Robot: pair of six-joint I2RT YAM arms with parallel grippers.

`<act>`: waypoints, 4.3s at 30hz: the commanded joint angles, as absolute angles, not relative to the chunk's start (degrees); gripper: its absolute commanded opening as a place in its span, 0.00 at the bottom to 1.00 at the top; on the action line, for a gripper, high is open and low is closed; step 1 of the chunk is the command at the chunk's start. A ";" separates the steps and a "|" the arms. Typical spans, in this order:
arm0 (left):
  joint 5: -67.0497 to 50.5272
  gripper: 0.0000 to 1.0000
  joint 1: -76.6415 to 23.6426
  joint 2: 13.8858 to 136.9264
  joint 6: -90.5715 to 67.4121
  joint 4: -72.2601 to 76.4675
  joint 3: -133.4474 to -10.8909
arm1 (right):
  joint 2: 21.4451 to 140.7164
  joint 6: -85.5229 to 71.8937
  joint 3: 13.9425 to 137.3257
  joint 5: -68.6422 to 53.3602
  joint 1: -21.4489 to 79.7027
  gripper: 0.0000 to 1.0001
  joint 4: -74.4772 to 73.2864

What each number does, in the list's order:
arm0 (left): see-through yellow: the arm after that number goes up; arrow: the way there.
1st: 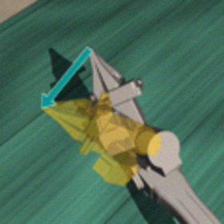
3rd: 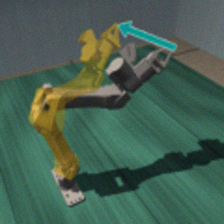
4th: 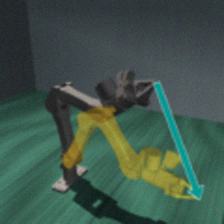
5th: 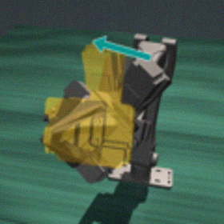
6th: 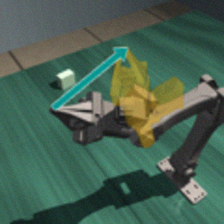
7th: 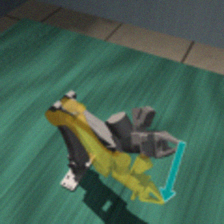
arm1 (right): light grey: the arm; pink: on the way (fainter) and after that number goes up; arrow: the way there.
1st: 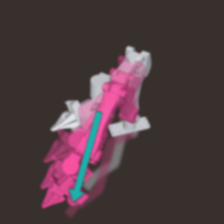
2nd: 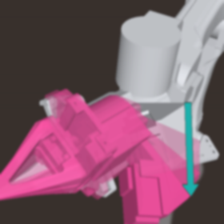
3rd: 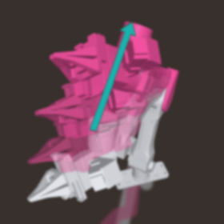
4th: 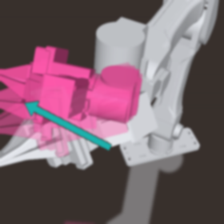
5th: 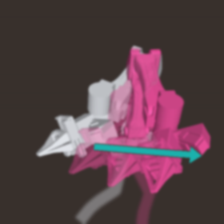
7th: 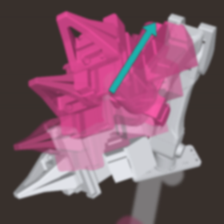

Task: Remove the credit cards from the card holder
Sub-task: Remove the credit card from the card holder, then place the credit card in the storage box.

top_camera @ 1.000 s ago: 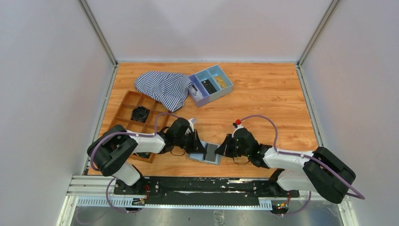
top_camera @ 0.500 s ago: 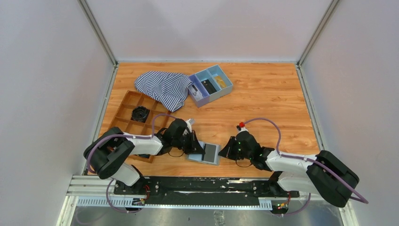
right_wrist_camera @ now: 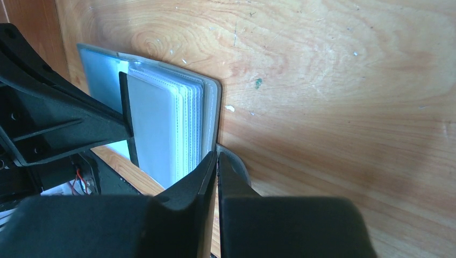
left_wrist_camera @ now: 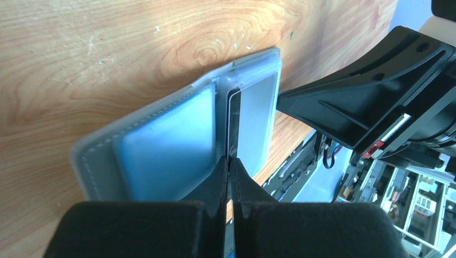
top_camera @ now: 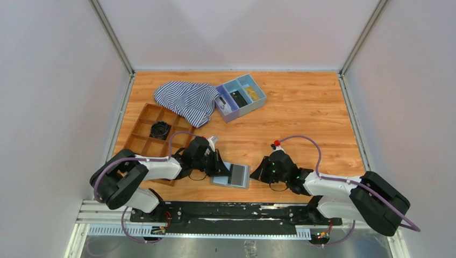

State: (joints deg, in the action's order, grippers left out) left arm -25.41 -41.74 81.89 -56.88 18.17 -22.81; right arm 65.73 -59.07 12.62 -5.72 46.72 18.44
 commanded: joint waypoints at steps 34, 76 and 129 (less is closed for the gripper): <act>-26.72 0.00 -34.71 68.81 -59.96 19.58 -15.21 | 64.36 -56.90 11.07 -1.59 46.88 0.08 8.39; -26.95 0.00 -34.71 71.97 -52.21 9.06 -21.98 | 82.06 -50.06 29.90 -13.14 52.69 0.19 15.43; -0.43 0.00 -33.37 80.07 -39.47 -28.87 -72.95 | 35.13 -44.57 31.40 16.82 49.32 0.36 -26.60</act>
